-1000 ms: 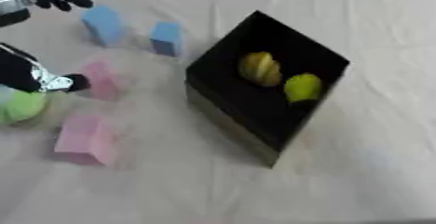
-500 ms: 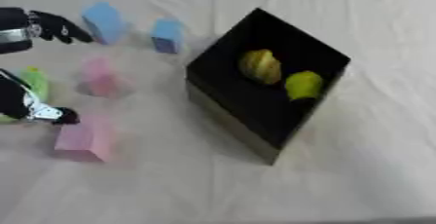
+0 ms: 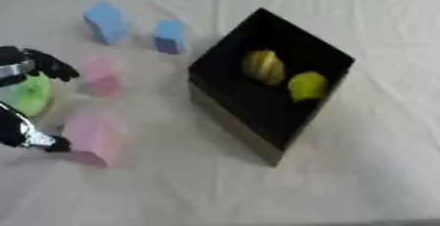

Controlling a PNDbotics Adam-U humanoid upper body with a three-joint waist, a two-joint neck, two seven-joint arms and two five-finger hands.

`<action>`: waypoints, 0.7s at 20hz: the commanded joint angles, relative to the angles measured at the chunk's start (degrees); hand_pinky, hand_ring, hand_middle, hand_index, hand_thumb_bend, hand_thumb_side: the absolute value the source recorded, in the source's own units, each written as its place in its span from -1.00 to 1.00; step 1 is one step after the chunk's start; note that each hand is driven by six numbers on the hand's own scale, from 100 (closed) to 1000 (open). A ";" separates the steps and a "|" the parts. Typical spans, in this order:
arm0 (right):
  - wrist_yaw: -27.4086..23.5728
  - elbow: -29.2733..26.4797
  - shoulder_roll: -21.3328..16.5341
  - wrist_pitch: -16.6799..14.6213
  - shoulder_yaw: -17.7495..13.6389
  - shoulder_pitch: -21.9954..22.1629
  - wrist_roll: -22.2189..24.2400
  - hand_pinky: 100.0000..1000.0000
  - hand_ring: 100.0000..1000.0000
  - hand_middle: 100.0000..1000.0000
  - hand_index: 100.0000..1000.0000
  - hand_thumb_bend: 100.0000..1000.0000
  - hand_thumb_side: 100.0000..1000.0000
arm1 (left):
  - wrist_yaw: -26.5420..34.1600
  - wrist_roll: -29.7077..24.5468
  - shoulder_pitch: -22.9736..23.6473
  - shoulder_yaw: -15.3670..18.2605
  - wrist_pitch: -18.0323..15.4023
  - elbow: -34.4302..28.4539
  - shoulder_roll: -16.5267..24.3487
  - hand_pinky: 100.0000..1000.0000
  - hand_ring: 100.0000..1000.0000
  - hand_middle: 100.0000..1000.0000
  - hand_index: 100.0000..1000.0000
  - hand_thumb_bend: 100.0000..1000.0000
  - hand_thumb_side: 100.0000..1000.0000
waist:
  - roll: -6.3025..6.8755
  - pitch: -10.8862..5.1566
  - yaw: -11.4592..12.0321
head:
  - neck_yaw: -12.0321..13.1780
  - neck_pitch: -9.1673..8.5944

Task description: Pick up objects on the table and place them in the box.

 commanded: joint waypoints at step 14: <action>0.25 -0.80 -0.20 0.61 -0.12 -0.44 0.67 0.71 0.60 0.06 0.48 -1.00 0.00 | 1.01 -1.67 0.23 -2.83 4.69 -0.76 -1.05 0.80 0.75 0.64 0.85 0.40 -0.70 | 0.25 -0.21 -0.46 | 0.56 0.06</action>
